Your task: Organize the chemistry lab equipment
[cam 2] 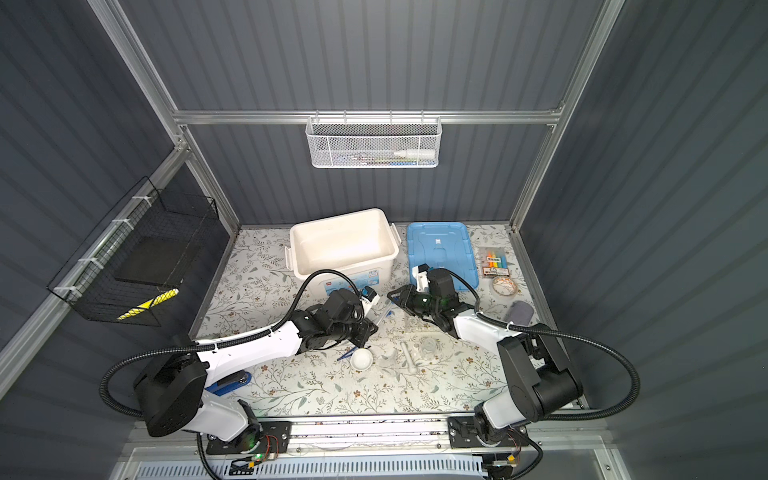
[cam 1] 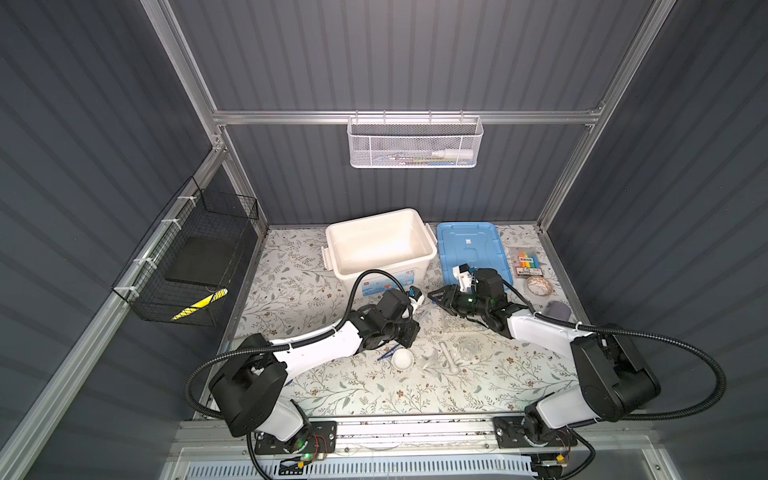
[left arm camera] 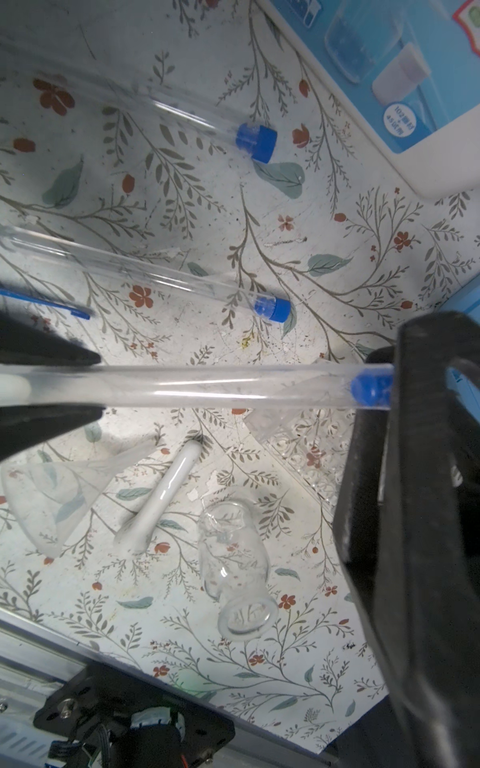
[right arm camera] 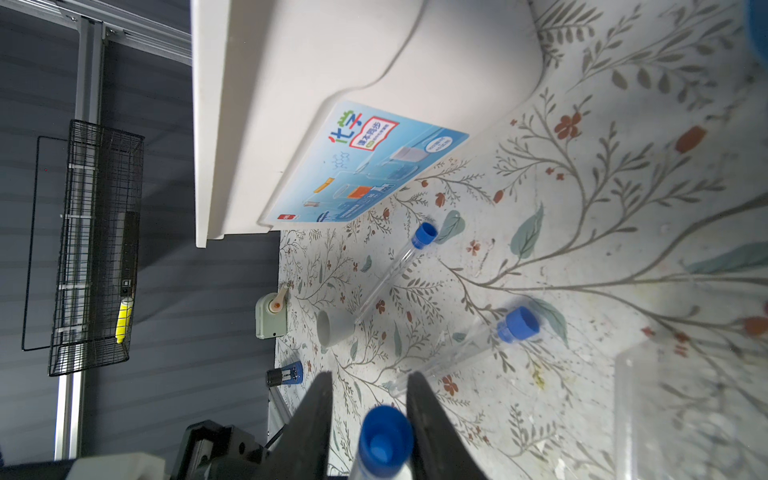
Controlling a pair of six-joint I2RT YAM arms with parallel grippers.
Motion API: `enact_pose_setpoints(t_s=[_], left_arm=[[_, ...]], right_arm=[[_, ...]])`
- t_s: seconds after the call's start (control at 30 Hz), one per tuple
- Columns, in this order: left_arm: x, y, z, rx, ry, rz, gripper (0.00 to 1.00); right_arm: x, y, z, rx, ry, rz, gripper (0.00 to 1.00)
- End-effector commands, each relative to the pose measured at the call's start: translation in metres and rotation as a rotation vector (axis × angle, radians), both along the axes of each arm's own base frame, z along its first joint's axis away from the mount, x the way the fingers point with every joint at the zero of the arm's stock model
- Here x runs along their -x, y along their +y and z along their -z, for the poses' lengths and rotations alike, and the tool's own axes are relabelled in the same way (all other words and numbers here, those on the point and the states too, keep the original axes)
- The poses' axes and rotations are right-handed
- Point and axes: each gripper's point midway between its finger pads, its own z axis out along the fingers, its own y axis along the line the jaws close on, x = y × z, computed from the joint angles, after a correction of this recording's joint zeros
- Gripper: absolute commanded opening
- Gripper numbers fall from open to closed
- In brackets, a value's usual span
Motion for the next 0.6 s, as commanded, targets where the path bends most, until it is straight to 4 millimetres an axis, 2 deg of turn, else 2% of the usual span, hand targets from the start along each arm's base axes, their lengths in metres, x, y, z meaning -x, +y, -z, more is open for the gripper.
enact_pose_setpoints(t_s=[0.0,0.13,0.37,0.47,0.57], left_arm=[[-0.0012,-0.011,-0.0095,0.039,-0.003,0.013,0.12],[-0.0012,-0.0118,-0.0091,0.04,-0.003,0.013,0.12],[-0.0007,-0.0115,-0.0074,0.035,0.0,0.018,0.13],[-0.0006,-0.0114,-0.0052,0.029,0.006,0.015,0.15],[-0.0031,-0.0108,-0.0042,0.019,0.007,0.002,0.22]], right_arm=[[0.0024,0.0012,0.0008,-0.014,0.001,-0.014,0.31],[0.0017,-0.0003,-0.0007,-0.01,-0.006,-0.004,0.23],[0.0012,-0.0048,-0.004,0.001,-0.024,0.02,0.18],[0.002,-0.0062,-0.0051,0.004,-0.029,0.026,0.16],[0.0024,-0.0065,-0.006,0.003,-0.029,0.028,0.15]])
